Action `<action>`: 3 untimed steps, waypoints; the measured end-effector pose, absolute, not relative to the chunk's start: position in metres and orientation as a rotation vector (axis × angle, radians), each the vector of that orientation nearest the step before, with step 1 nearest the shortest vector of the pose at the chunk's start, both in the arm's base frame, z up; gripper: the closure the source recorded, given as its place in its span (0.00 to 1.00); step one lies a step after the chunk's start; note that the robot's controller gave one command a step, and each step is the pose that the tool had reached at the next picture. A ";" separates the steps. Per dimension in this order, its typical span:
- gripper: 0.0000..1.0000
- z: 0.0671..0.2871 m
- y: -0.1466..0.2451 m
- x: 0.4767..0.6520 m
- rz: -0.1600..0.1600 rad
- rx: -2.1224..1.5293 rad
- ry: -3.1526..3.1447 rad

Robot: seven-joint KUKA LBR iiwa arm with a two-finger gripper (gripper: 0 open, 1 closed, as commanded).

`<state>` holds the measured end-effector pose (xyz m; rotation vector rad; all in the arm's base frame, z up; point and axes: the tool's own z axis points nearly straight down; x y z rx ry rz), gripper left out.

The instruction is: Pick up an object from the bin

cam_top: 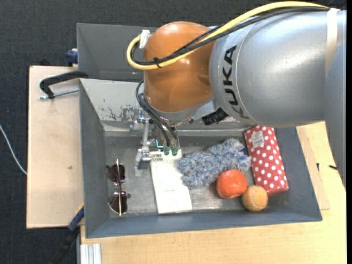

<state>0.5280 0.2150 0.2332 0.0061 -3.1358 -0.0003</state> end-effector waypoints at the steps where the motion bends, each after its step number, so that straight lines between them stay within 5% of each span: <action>1: 0.00 0.238 0.214 0.530 -0.004 0.001 -3.144; 2: 0.00 0.193 0.212 0.535 -0.005 0.107 -3.147; 3: 0.00 0.117 0.203 0.526 -0.003 0.361 -3.125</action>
Offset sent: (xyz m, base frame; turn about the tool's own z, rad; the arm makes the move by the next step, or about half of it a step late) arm 0.0161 -0.0115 -0.1578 -0.2192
